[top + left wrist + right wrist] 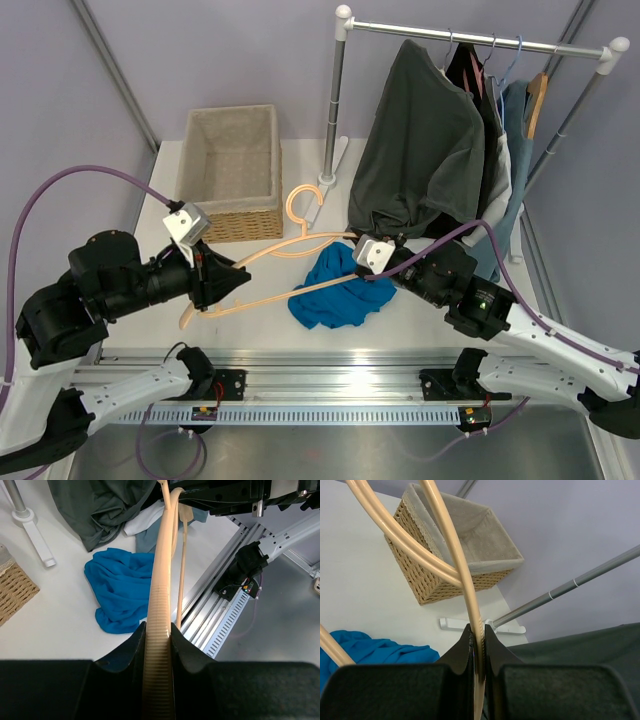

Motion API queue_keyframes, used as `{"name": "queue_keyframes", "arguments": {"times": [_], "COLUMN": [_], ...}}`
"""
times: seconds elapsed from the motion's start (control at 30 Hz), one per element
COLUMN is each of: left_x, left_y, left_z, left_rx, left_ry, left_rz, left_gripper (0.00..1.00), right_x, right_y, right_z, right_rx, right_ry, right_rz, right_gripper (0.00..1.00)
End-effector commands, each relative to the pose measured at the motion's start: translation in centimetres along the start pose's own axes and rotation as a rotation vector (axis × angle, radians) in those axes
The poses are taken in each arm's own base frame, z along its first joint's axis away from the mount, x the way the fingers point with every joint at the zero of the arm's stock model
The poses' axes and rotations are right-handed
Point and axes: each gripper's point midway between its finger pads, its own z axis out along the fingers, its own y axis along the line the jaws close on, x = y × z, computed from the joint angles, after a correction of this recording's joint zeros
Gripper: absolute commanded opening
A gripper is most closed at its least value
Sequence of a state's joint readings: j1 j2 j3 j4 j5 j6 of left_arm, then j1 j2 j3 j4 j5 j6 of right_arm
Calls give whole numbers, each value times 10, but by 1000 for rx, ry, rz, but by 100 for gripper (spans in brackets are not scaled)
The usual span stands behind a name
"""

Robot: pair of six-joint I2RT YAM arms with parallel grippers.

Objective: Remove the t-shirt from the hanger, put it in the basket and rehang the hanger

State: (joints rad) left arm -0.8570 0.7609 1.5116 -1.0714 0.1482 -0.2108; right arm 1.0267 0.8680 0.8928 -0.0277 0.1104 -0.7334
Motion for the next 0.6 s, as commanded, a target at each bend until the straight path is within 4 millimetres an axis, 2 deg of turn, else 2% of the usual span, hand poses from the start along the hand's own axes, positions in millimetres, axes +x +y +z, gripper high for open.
{"name": "queue_keyframes", "arguments": {"times": [0.0, 0.03, 0.1, 0.13, 0.17, 0.2, 0.23, 0.33, 0.5, 0.53, 0.57], "left_x": [12, 11, 6, 5, 3, 2, -1, -4, -2, -3, -7], "left_y": [9, 11, 16, 17, 17, 14, 10, 0, -4, -4, -2], "left_z": [-5, -5, -10, -12, -14, -17, -20, -23, -23, -24, -26], "left_rx": [-50, -59, -90, -99, -101, -88, -72, -21, -1, -8, -21], "left_ry": [24, 17, -12, -14, -23, -32, -42, -37, -19, -22, -39], "left_rz": [-9, -10, -7, -7, -8, -8, -7, -13, -29, -34, -36], "left_gripper": [0, 0, 0, 25, 42, 52, 55, 55, 49, 51, 68], "right_x": [-29, -31, -34, -35, -35, -35, -35, -39, -47, -46, -44], "right_y": [-42, -43, -39, -38, -38, -40, -40, -41, -41, -38, -36], "right_z": [-7, -7, -7, -8, -9, -9, -10, -14, -21, -21, -20], "right_rx": [179, 187, 164, 164, 165, 173, 176, 176, 161, 145, 134], "right_ry": [-100, -113, -137, -149, -150, -151, -156, -174, -208, -197, -188], "right_rz": [97, 101, 77, 74, 69, 69, 70, 73, 85, 82, 80], "right_gripper": [4, 0, 0, 0, 0, 0, 0, 0, 0, 0, 0]}}
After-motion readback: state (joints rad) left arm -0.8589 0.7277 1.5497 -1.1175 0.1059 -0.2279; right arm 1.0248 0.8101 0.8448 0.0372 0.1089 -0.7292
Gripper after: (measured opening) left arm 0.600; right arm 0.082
